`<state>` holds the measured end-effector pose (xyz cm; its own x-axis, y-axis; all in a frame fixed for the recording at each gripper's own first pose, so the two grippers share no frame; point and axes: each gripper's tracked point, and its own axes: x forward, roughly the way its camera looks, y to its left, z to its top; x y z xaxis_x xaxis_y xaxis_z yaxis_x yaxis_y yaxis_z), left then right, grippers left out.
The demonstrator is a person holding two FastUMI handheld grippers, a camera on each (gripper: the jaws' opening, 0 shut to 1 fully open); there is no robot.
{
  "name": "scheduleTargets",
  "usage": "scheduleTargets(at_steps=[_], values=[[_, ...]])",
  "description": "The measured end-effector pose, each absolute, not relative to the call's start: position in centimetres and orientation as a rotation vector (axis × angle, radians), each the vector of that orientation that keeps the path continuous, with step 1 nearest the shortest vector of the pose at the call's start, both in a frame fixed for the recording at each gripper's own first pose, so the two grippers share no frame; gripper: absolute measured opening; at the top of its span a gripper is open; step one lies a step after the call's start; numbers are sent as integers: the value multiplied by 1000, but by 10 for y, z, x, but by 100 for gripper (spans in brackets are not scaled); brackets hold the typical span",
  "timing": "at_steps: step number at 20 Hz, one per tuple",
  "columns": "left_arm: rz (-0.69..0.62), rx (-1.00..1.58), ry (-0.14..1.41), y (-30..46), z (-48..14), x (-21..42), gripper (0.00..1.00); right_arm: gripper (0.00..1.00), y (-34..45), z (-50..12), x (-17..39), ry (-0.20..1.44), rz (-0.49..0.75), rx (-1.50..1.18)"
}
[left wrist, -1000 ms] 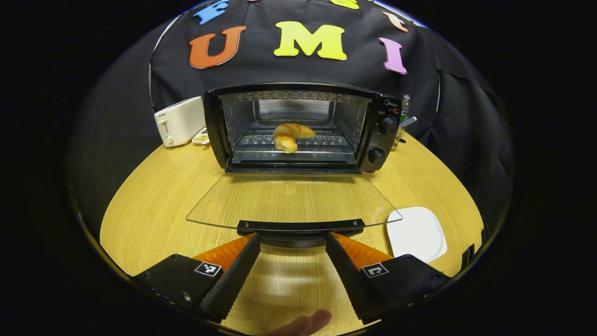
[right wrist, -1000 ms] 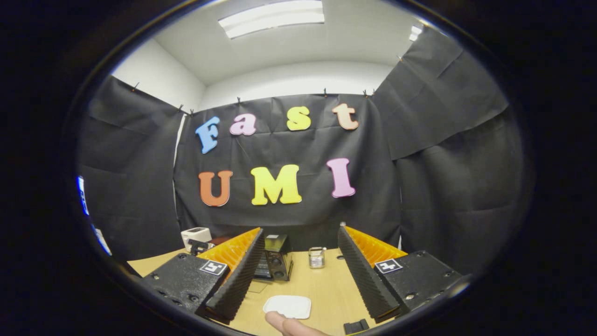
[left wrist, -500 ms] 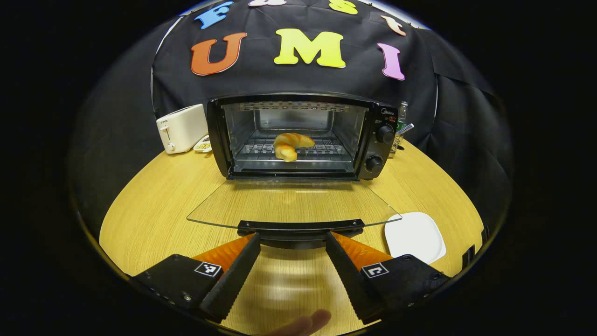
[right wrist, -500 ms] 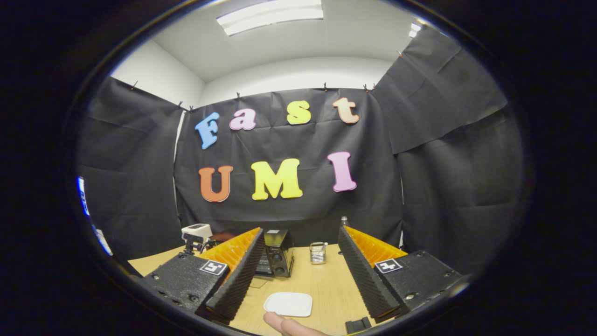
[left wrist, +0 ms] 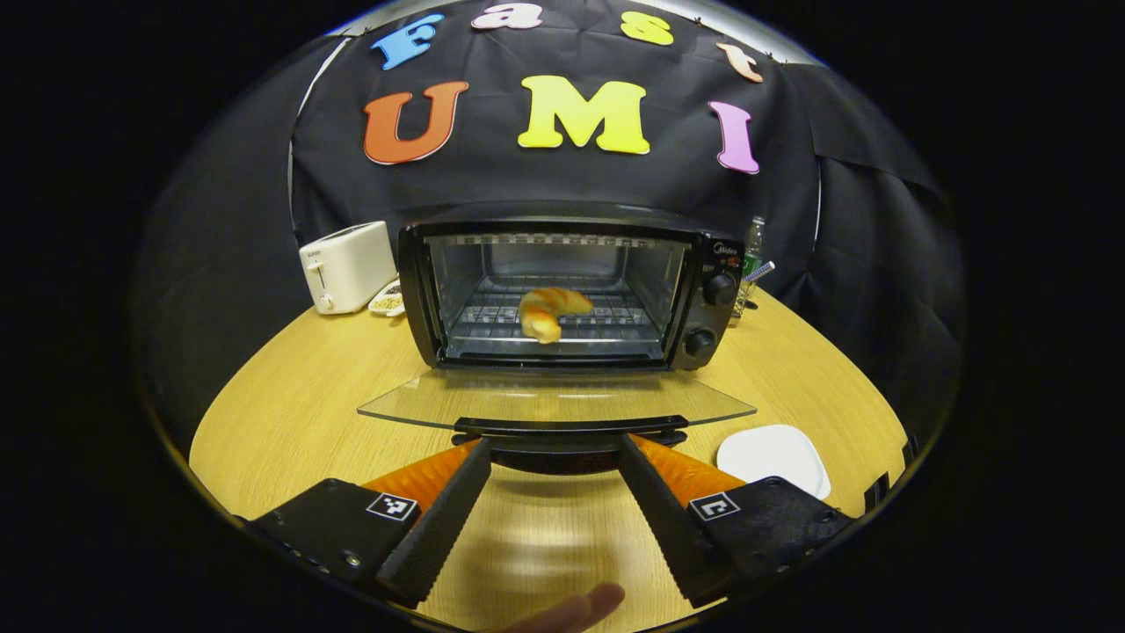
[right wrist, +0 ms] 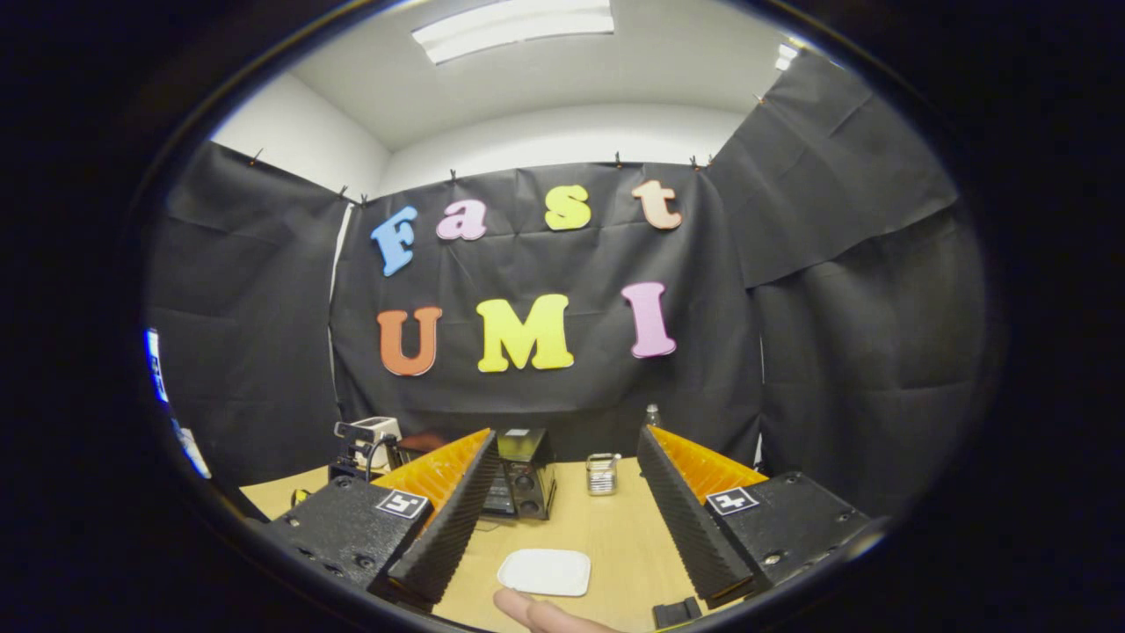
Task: Open the electric oven with the left hand, put the food in, and close the electric oven.
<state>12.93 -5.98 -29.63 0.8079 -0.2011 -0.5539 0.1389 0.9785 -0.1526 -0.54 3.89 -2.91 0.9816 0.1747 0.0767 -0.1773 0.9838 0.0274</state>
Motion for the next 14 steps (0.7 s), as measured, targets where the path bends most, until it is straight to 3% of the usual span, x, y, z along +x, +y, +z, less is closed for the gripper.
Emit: scheduleTargets(at_steps=[8,12,13,14], values=[[-175,-218,433,-54,-234,192,98,96,37,-30,-6,-64,162,32],[-152,-317,439,-43,-223,214,98,96,31,-30,-7,-64,154,23],[-135,-315,436,-35,-221,212,96,96,27,-31,-7,-67,144,23],[-130,-313,427,-29,-219,210,82,96,23,-32,-7,-62,133,28]])
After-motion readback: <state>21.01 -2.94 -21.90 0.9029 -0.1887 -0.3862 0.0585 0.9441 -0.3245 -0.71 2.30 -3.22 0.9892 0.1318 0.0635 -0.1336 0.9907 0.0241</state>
